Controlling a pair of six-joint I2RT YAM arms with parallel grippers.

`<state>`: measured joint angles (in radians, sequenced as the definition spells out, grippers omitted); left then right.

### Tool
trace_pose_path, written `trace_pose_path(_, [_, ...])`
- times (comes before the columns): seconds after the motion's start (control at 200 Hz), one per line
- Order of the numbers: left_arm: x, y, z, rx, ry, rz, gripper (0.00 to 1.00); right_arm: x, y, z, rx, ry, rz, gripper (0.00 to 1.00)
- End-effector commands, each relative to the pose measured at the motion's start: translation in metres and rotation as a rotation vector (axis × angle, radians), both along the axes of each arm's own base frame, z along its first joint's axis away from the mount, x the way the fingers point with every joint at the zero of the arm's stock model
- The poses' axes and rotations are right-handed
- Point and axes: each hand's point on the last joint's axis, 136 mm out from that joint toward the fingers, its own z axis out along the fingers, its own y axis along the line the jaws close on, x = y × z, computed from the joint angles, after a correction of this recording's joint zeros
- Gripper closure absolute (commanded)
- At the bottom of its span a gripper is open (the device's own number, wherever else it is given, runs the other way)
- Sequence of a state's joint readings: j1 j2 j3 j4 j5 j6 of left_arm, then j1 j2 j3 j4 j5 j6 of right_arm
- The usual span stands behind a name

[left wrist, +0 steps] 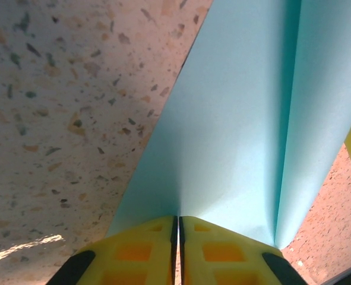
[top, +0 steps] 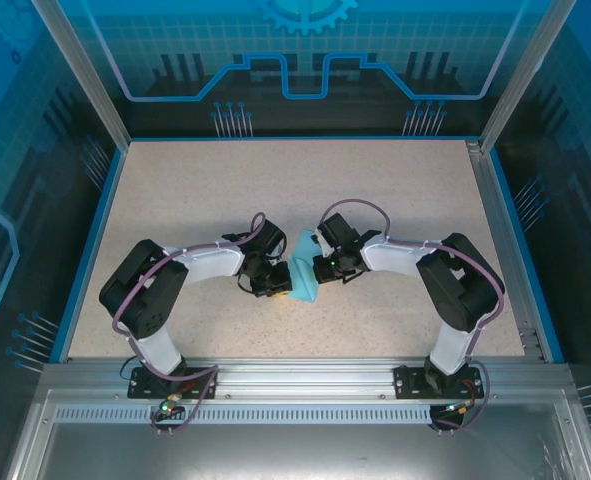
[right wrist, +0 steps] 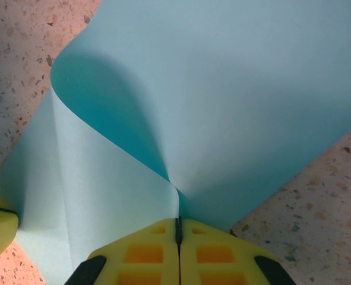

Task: Fold a paper plane with a square sheet of paper (pick it up from the middle)
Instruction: Fold the triangle a second time at the center of the table.

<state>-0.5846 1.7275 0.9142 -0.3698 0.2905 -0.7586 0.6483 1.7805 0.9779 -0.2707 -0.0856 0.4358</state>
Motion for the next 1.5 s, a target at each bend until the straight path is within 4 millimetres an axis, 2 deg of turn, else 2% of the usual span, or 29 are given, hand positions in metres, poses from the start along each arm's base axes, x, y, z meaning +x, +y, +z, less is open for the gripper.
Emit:
trace_pose_path(0.0, [0.011, 0.0, 0.02, -0.007, -0.054, 0.005, 0.87, -0.006, 0.0, -0.007, -0.039, 0.024, 0.027, 0.94])
trace_pose_path(0.13, [0.023, -0.007, 0.049, -0.105, -0.123, 0.041, 0.92, -0.006, -0.001, -0.007, -0.041, 0.024, 0.025, 0.94])
trace_pose_path(0.21, [0.035, -0.011, 0.066, -0.224, -0.162, 0.083, 1.0, -0.006, -0.002, -0.008, -0.045, 0.023, 0.025, 0.94])
trace_pose_path(0.265, [0.043, -0.015, 0.076, -0.316, -0.179, 0.109, 1.0, -0.007, -0.002, -0.01, -0.048, 0.028, 0.024, 0.94])
trace_pose_path(0.42, [0.057, -0.03, 0.085, -0.475, -0.183, 0.13, 1.0, -0.008, -0.004, -0.01, -0.05, 0.029, 0.021, 0.94])
trace_pose_path(0.55, [0.062, -0.04, 0.081, -0.531, -0.165, 0.129, 1.0, -0.007, -0.004, -0.01, -0.049, 0.029, 0.019, 0.94])
trace_pose_path(0.72, [0.065, -0.043, 0.068, -0.535, -0.145, 0.129, 1.0, -0.007, -0.003, -0.012, -0.048, 0.034, 0.017, 0.95])
trace_pose_path(0.925, [0.063, -0.042, 0.047, -0.502, -0.108, 0.128, 1.0, -0.008, -0.003, -0.013, -0.048, 0.037, 0.017, 0.94])
trace_pose_path(1.496, [0.06, -0.04, 0.017, -0.444, -0.075, 0.116, 1.0, -0.008, -0.003, -0.013, -0.048, 0.039, 0.014, 0.95])
